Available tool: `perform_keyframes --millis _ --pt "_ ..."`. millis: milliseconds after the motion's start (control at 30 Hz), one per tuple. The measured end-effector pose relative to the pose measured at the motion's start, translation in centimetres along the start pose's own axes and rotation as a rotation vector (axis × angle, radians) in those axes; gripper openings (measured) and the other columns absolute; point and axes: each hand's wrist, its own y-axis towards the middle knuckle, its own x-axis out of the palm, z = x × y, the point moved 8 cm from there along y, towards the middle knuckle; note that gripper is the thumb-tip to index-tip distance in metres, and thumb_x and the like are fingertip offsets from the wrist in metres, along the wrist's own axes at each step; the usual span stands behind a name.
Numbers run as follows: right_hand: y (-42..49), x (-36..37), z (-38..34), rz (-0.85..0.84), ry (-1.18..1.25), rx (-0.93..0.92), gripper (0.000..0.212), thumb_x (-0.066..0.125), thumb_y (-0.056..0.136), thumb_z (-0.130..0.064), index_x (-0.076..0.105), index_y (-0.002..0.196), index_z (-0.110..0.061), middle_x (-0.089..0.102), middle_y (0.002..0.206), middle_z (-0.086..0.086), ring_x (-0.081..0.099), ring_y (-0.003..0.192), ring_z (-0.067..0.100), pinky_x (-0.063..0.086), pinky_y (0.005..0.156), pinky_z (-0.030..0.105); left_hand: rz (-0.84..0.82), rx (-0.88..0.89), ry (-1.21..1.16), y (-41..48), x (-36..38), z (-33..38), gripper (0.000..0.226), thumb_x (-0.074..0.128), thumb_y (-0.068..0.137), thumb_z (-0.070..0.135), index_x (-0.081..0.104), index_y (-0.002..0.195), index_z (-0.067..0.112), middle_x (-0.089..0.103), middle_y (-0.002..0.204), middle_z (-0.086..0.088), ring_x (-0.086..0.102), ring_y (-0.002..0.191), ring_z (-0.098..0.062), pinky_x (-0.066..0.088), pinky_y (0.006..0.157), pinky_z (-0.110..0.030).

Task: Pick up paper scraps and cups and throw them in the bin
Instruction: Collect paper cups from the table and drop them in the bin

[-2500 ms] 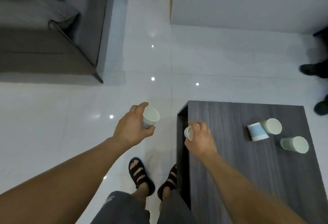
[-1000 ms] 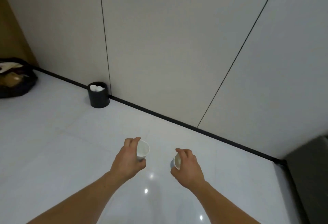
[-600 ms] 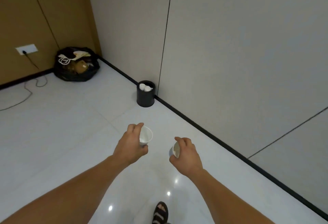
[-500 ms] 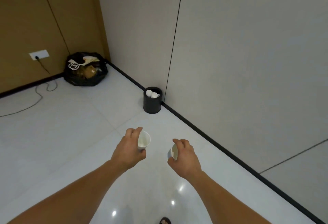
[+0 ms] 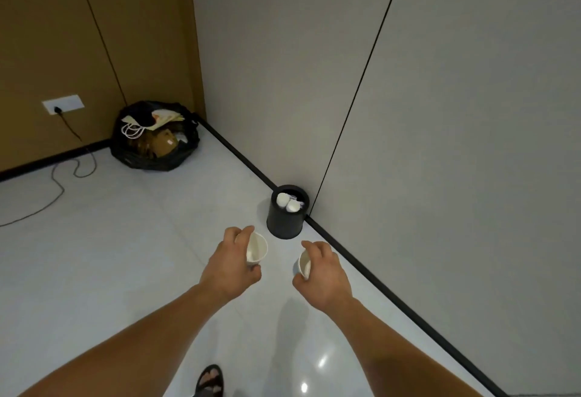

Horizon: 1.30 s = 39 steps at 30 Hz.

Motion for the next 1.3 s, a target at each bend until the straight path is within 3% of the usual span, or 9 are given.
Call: perform_keyframes --millis 300,800,1300 --pt "15.0 -2.9 -2.0 0.084 0.071 0.112 0.072 0.062 0.084 -0.04 0.032 0.148 -0.026 0.034 0.146 -0.002 0.039 0.127 0.021 0.044 0.101 0.031 -0.094 0.151 -0.004 18.8 -2.2 0.2 0.082 0.074 0.075 0.032 0.03 0.143 0.024 0.032 0.135 0.001 0.051 0.11 -0.022 0.049 0.092 -0.033" --pt "41.5 -4.3 4.5 0.065 0.099 0.233 0.073 0.067 0.083 -0.038 0.034 0.146 -0.023 0.038 0.142 0.002 0.042 0.124 0.023 0.045 0.1 0.032 -0.241 0.213 0.008 47.4 3.1 2.5 0.083 0.076 0.076 0.031 0.03 0.144 0.024 0.031 0.138 0.002 0.047 0.117 -0.02 0.048 0.094 -0.029" --pt "57.4 7.4 12.5 0.107 0.279 0.686 0.073 0.069 0.082 -0.039 0.033 0.145 -0.029 0.038 0.142 -0.003 0.044 0.121 0.02 0.049 0.092 0.03 -0.615 0.398 0.048 68.7 18.0 -4.4 0.083 0.075 0.077 0.025 0.028 0.147 0.025 0.029 0.14 0.0 0.047 0.119 -0.023 0.05 0.089 -0.032"
